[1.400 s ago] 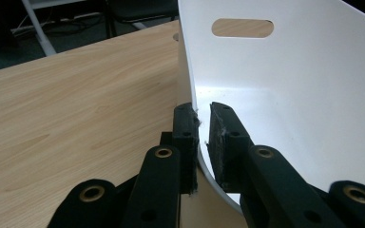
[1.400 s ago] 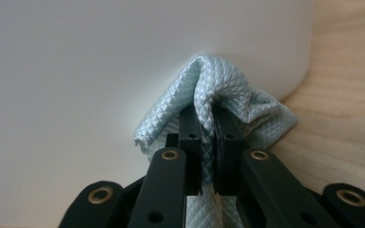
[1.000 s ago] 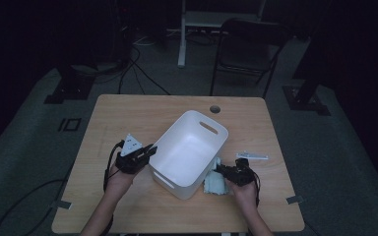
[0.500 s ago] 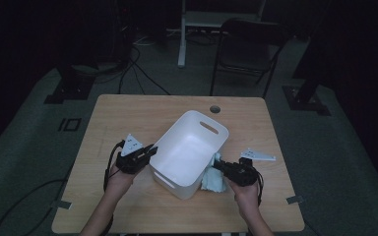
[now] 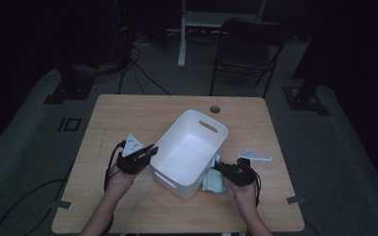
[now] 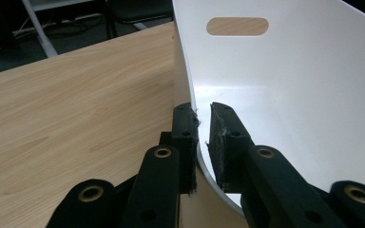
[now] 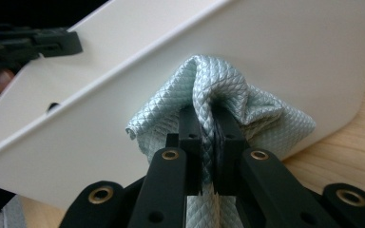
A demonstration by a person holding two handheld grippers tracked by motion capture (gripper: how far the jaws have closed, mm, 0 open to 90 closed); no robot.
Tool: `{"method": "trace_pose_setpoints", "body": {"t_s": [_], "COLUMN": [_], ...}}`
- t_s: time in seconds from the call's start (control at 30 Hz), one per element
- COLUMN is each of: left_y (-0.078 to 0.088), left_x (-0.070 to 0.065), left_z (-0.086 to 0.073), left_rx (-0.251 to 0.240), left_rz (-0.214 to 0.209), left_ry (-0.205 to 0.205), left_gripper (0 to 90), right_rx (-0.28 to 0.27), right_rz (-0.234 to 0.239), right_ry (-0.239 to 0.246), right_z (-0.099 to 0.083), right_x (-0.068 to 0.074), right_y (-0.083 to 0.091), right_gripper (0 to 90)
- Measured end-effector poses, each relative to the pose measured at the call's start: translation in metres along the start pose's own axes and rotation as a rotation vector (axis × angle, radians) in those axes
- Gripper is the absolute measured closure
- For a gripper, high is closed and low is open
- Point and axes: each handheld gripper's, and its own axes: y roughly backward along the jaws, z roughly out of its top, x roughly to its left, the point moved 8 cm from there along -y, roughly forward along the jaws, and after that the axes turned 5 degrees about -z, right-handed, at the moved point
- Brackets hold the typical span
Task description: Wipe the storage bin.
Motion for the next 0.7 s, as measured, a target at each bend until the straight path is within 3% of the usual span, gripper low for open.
{"method": "trace_pose_setpoints", "body": {"t_s": [0.47,0.7], "left_y": [-0.001,-0.001], "left_x": [-0.001,-0.001], "left_z": [0.0,0.0], "left_rx": [0.001,-0.001], "left_rz": [-0.009,0.01], "left_ry": [0.005,0.016], "left_gripper": [80.3,80.4], "right_rx": [0.09,0.141], "right_rz": [-0.058,-0.076], "right_ry": [-0.04,-0.064], "right_z": [-0.023,-0.035], "right_x": [-0.027,-0.038], "right_y": [-0.021,-0.032], "right_gripper": [84.7,84.7]}}
